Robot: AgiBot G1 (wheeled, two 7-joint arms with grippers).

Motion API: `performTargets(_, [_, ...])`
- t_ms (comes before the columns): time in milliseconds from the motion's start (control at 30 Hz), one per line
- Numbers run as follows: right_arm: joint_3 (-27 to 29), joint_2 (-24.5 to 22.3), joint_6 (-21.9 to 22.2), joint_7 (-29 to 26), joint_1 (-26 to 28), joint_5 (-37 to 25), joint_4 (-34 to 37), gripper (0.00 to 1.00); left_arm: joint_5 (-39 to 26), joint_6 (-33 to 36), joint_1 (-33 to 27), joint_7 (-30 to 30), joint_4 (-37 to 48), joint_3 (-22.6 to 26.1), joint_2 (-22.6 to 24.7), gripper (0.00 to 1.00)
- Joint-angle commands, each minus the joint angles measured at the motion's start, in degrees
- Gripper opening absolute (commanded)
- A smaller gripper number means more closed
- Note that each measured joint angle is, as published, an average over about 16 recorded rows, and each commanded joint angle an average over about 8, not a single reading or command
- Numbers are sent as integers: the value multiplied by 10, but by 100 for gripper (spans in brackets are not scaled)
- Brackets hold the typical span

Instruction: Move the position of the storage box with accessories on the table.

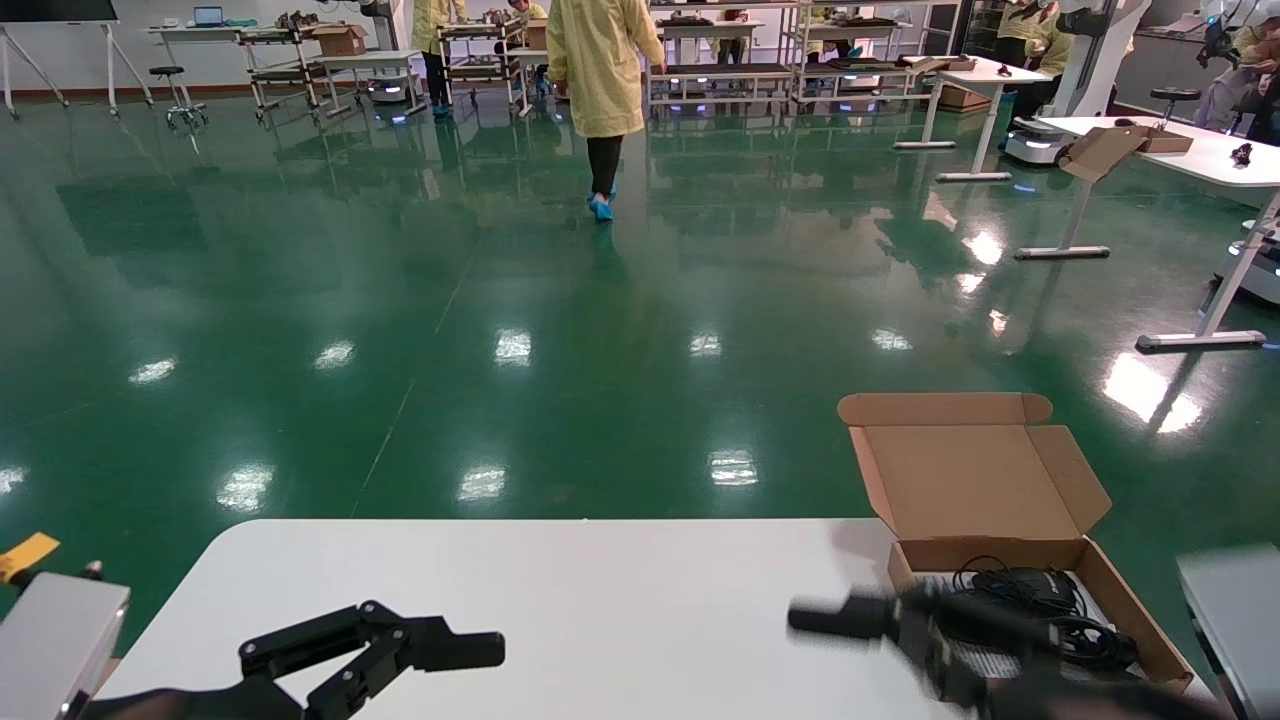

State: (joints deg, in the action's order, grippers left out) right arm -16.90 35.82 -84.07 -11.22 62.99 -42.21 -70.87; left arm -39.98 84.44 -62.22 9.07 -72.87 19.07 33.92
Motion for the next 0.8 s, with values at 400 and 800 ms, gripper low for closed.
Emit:
performTargets(400, [15, -13, -27, 7, -23, 7, -44, 100, 0, 0, 0, 0, 0, 0, 0, 100])
performTargets(800, [11, -10, -20, 5, -18, 5, -33, 100, 0, 0, 0, 0, 0, 0, 0, 100])
